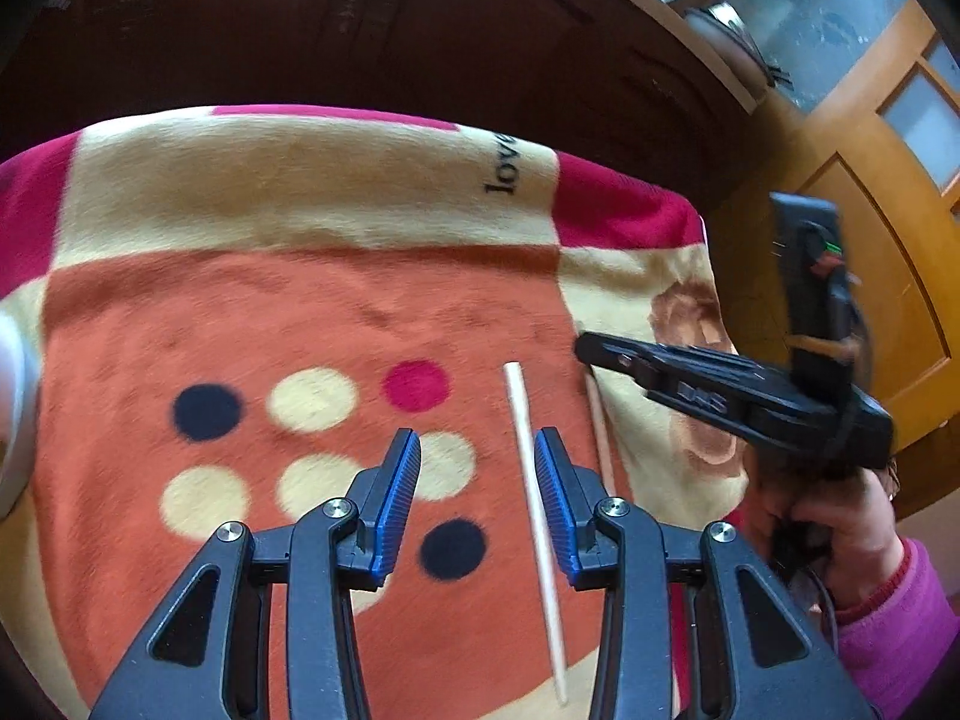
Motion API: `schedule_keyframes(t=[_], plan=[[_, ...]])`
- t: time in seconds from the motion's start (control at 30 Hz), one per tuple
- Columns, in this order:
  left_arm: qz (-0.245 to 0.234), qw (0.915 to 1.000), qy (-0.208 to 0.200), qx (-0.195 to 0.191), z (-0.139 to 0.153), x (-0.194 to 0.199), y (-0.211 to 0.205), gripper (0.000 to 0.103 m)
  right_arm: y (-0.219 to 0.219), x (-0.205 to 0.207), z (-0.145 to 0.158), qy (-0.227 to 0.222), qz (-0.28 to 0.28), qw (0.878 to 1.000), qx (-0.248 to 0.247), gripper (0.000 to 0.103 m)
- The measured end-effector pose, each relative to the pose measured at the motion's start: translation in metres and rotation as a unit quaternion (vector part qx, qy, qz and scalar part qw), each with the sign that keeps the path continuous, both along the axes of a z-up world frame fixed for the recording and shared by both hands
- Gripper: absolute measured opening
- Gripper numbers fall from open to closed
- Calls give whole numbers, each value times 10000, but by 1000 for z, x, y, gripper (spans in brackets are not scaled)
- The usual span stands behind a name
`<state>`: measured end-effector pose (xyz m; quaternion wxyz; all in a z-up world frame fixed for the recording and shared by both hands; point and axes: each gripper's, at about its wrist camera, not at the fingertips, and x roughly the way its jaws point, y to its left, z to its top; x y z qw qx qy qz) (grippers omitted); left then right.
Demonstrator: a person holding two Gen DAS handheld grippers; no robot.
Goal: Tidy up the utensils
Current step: 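Move both tools back over the last two chopsticks, then grasp the white chopstick with the left tool while the right tool grasps the wooden chopstick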
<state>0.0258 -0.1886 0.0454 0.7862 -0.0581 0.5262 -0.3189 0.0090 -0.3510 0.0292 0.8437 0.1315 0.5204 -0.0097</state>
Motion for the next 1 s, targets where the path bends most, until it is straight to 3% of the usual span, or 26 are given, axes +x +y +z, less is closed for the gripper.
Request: schedule_keyframes(t=[0.2,0.47,0.57,0.6,0.73,1.0], plan=[[-178,9992,276,248,-17,10,-46,65,-15,-19,2,54,-81,10000,-17,7],[-240,9966,341,705,-34,21,-81,63,-42,-24,-10,137,-185,9986,478,8],[-158,9966,294,754,-40,22,-81,42,-43,-26,-17,147,-192,9983,535,8],[-137,9966,315,744,-42,23,-80,34,-43,-28,-18,90,-177,9983,552,8],[-9,9982,511,323,-42,27,-62,34,-45,-33,-13,-55,-198,9969,758,7],[210,9997,75,-125,5,12,-16,33,-28,-46,37,-632,108,9933,957,6]])
